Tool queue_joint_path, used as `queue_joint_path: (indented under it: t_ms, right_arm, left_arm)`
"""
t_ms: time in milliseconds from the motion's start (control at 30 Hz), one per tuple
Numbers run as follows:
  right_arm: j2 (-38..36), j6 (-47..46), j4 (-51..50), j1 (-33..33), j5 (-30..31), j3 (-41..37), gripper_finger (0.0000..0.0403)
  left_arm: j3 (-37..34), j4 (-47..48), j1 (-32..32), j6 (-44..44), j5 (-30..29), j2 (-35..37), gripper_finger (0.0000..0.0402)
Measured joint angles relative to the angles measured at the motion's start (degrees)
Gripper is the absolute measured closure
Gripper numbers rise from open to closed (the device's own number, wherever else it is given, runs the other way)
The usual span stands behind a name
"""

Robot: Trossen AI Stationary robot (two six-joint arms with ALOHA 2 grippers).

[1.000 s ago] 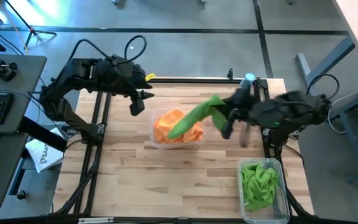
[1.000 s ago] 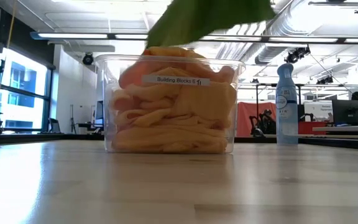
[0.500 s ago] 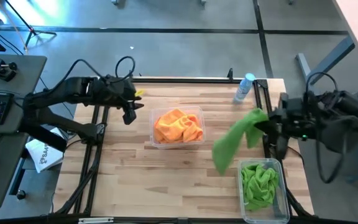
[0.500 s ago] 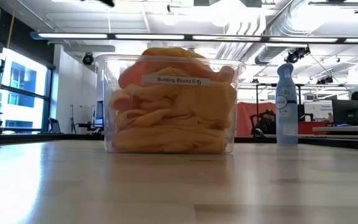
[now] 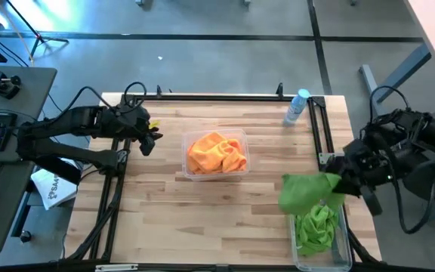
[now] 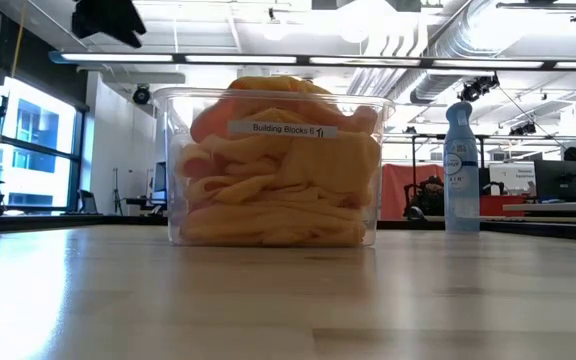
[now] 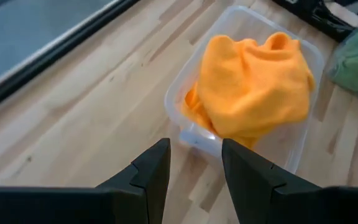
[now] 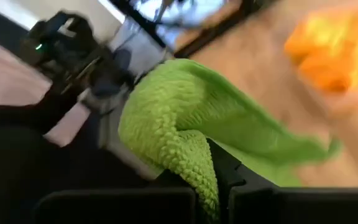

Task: Sort microfiber towel by color & place in baskets
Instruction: Put the green microfiber cloth into the bottom transparent bin

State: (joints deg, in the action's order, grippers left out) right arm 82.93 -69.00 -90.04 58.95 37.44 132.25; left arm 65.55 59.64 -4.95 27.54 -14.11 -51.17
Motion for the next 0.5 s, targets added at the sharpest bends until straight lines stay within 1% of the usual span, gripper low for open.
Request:
queue_joint_path:
  t_ms: [233, 367, 400, 500]
  right_arm:
    - [0.0, -13.8, 0.0, 2.3, -14.5, -0.3, 0.0403]
    - [0.0, -20.9, 0.0, 3.8, -21.4, -0.3, 0.0403]
    - [0.0, -22.3, 0.0, 4.1, -22.8, -0.4, 0.0403]
    - [-0.2, -23.5, 0.1, 4.7, -24.2, -2.2, 0.0403]
  left_arm:
    - [-3.5, -0.2, 0.0, 6.4, 0.0, 2.5, 0.0269]
    - [-4.7, -0.9, 0.0, 8.6, 0.0, 2.4, 0.0269]
    - [-4.8, -0.9, 0.0, 9.2, 0.0, 2.4, 0.0269]
    - [-4.8, -1.5, 0.0, 9.9, -0.1, 1.8, 0.0269]
